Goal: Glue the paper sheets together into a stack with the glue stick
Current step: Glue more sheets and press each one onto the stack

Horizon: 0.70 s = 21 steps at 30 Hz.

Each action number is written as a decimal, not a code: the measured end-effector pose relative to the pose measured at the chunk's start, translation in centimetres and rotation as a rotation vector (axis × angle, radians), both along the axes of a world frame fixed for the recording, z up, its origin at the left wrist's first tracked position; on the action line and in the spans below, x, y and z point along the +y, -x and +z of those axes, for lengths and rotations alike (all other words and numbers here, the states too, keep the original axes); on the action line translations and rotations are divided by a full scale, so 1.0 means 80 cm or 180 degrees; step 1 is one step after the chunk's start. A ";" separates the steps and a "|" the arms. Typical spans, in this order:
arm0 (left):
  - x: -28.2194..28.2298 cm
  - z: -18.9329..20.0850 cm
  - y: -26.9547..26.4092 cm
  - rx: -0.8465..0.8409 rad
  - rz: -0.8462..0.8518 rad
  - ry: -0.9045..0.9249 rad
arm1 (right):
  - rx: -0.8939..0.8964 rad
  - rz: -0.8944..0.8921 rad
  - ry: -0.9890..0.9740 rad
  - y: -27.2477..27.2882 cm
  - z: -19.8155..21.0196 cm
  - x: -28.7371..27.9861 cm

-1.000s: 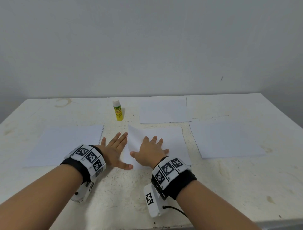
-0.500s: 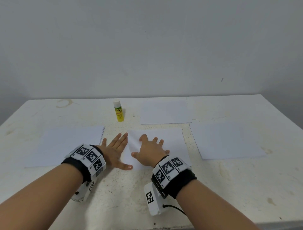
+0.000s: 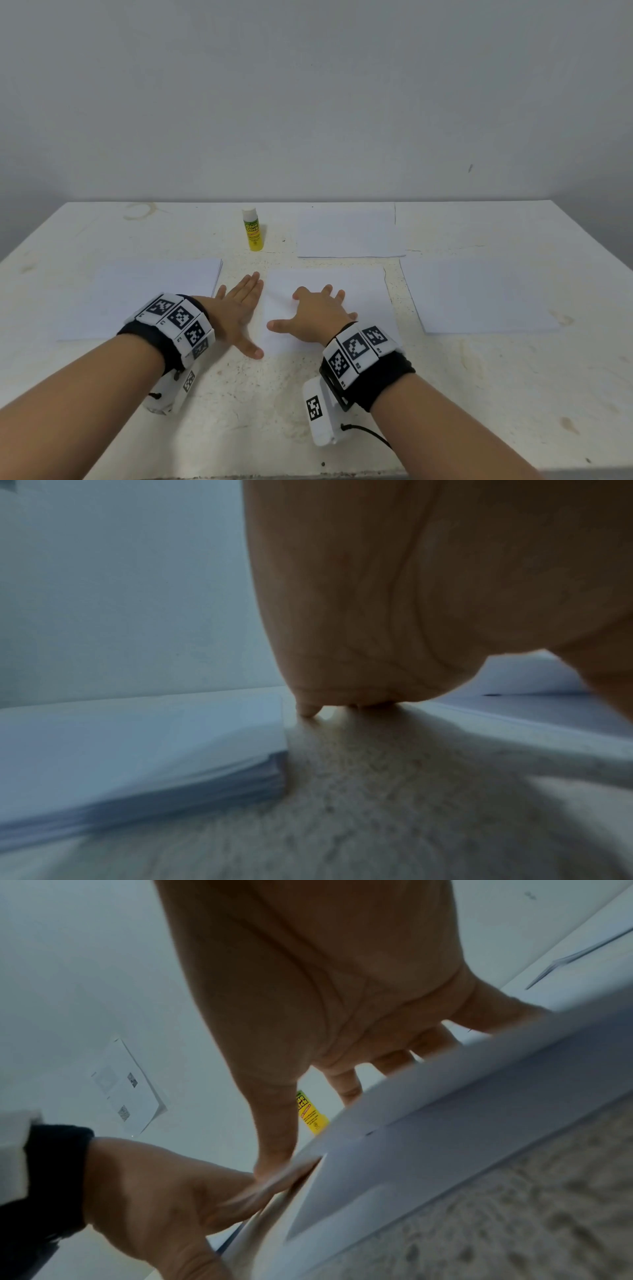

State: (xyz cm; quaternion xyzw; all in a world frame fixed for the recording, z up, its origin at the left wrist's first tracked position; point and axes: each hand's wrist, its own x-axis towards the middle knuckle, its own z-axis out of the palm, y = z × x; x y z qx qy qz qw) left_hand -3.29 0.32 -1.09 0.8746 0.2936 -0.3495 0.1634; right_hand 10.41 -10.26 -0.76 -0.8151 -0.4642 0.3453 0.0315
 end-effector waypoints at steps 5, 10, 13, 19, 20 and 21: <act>0.009 0.010 0.002 0.0040 -0.0059 0.0021 | 0.0008 -0.0011 0.0028 -0.002 0.001 -0.001; -0.002 0.015 -0.004 -0.0073 0.0332 -0.0017 | -0.0018 0.0029 0.0059 -0.002 0.003 -0.001; -0.004 0.009 -0.006 -0.0155 0.0483 -0.0057 | -0.0049 0.0045 0.0072 0.000 0.003 -0.002; -0.002 -0.002 -0.009 -0.0440 0.0621 -0.0220 | -0.0147 0.0047 0.0116 0.001 0.000 0.000; -0.004 -0.002 -0.010 -0.0470 0.0636 -0.0237 | -0.0153 0.0045 0.0110 0.000 0.000 0.001; -0.004 -0.002 -0.011 -0.0493 0.0636 -0.0261 | -0.0162 0.0047 0.0099 0.000 0.000 0.001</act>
